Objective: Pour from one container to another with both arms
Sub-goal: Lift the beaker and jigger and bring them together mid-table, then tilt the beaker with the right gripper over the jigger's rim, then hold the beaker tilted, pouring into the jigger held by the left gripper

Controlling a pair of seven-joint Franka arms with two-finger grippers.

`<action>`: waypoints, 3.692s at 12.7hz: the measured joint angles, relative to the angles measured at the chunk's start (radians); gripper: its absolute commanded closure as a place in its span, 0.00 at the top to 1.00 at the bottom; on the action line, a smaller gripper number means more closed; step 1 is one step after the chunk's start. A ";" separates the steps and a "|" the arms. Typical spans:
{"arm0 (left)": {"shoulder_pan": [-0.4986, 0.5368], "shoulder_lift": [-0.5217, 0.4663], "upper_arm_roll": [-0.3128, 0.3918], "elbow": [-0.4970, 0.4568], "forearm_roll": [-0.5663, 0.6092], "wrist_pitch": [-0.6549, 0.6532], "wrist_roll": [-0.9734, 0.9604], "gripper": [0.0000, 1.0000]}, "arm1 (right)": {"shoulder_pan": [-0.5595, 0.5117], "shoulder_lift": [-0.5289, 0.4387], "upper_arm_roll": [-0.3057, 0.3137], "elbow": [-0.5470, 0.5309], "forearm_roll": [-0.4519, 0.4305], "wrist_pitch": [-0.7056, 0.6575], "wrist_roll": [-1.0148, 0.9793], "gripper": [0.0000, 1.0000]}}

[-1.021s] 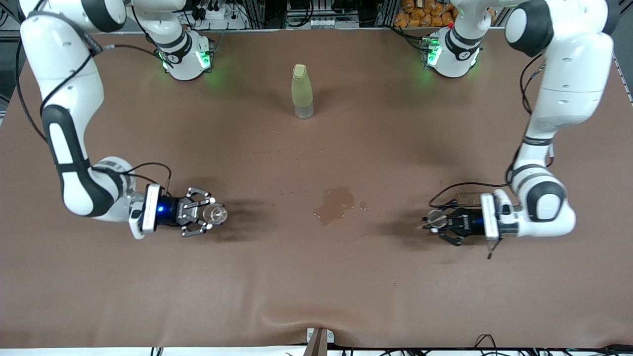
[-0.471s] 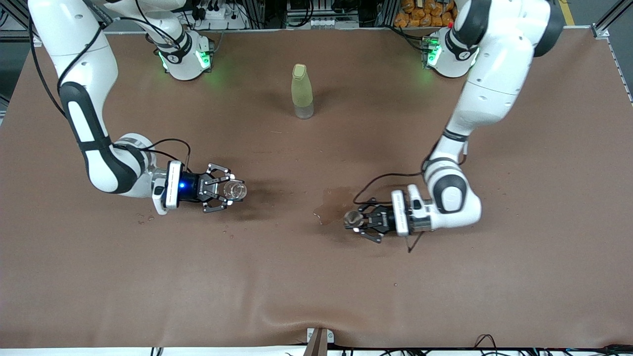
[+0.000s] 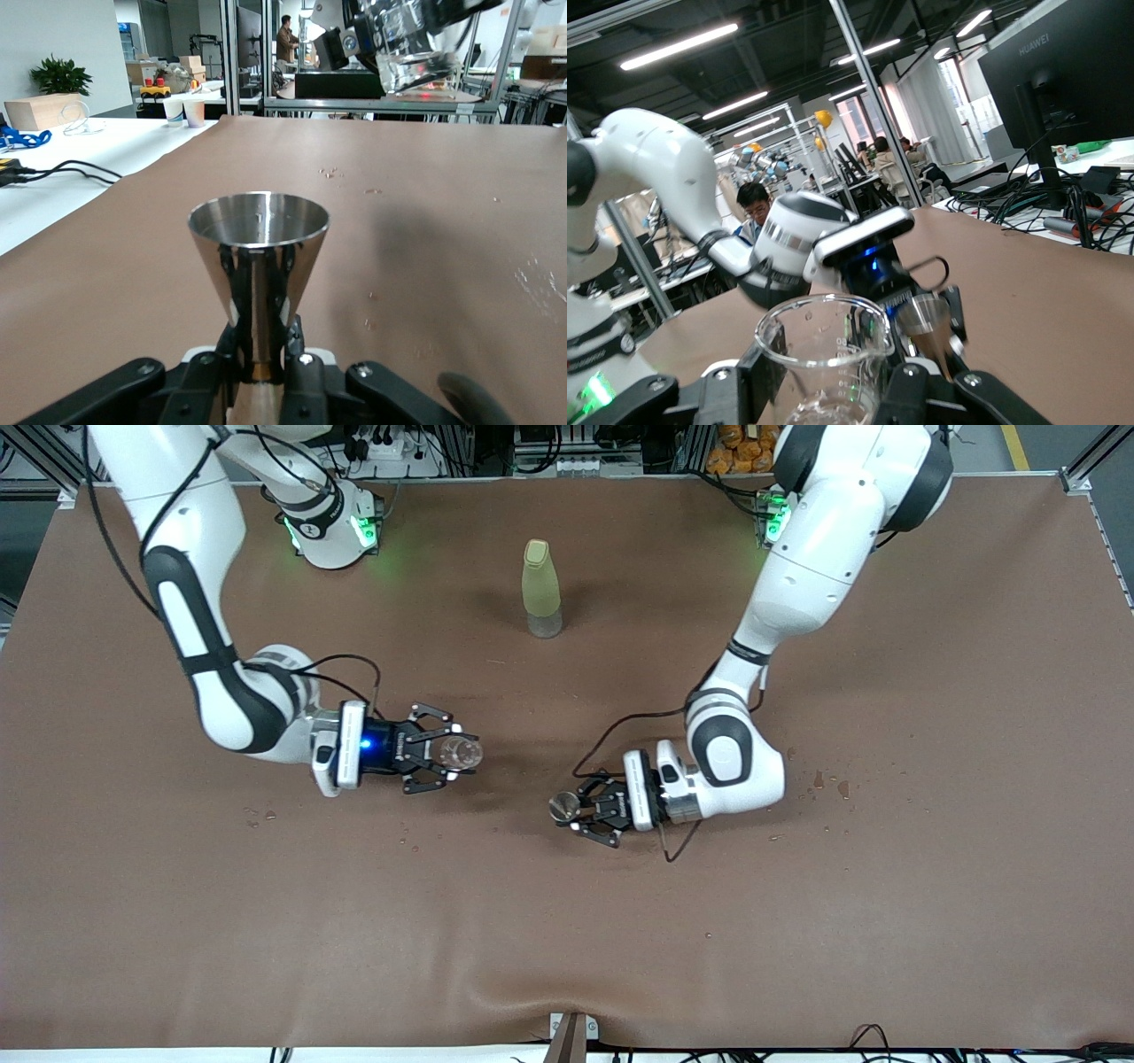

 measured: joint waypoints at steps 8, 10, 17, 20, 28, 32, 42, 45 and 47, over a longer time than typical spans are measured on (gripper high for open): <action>-0.085 0.017 0.006 0.062 -0.028 0.112 0.000 0.00 | 0.108 -0.024 0.000 0.092 0.036 0.174 0.238 0.16; -0.085 0.019 0.008 0.064 -0.028 0.112 0.000 0.00 | 0.108 -0.018 -0.002 0.092 0.037 0.176 0.243 0.16; -0.085 0.019 0.008 0.069 -0.028 0.112 0.000 0.00 | 0.133 0.005 -0.003 0.091 0.049 0.178 0.388 0.16; -0.085 0.020 0.009 0.069 -0.028 0.116 0.000 0.00 | 0.134 0.025 -0.003 0.091 0.066 0.176 0.400 0.16; -0.089 0.020 0.009 0.069 -0.028 0.119 0.000 0.00 | 0.154 0.035 -0.001 0.093 0.087 0.172 0.566 0.16; -0.089 0.020 0.009 0.070 -0.028 0.119 0.000 0.00 | 0.154 0.036 -0.002 0.105 0.091 0.174 0.658 0.15; -0.089 0.020 0.009 0.071 -0.028 0.119 0.000 0.00 | 0.155 0.106 -0.002 0.152 0.182 0.175 0.735 0.13; -0.089 0.020 0.009 0.072 -0.028 0.119 0.000 0.00 | 0.155 0.107 -0.002 0.155 0.184 0.174 0.801 0.13; -0.089 0.020 0.009 0.072 -0.028 0.119 0.000 0.00 | 0.157 0.107 -0.001 0.156 0.185 0.173 0.841 0.13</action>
